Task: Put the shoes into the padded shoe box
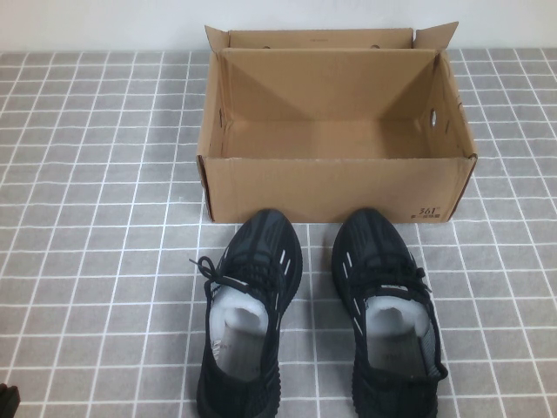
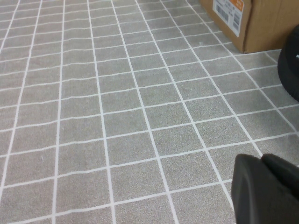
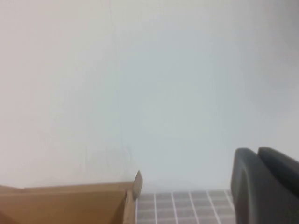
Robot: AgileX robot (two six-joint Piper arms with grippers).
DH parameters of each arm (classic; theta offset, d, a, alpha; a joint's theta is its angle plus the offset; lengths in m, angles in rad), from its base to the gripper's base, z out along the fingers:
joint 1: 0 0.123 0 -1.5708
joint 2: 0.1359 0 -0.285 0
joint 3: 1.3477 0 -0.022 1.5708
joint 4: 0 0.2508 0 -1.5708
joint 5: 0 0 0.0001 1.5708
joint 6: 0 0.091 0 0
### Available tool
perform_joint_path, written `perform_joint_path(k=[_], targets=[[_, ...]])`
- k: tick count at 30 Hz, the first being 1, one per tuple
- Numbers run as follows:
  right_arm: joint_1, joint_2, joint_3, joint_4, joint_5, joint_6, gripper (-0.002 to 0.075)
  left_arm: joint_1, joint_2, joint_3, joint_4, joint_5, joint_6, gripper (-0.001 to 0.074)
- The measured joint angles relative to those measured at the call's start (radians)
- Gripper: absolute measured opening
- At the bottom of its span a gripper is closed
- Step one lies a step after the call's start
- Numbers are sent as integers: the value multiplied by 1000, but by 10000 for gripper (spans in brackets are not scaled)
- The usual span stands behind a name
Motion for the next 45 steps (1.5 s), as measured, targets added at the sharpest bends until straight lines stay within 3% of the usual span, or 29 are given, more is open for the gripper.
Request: perform_joint_path(k=[10,16,22,28,33,39,42,45], targets=[[0,114,0,93,46,40,-8,0,0,0,0,0,0,-4],[0,240,-21,119,288,16,-8,0,0,0,0,0,0,-4],[0,401,-140,145,600,-272,-8,0,0,0,0,0,0,-4],[8,562,-258,288,804,-607,-8,0,0,0,0,0,0,-4],[134,676,-343,278,830,-680,-8,0,0,0,0,0,0,-4],[376,798,-469,40,832,-647,11,0,0,0,0,0,0,-4],[485,853,-518,-73,835,-611,102,0,0,0,0,0,0,-4],[554,903,-543,-163,824,-580,259,0,0,0,0,0,0,-4]])
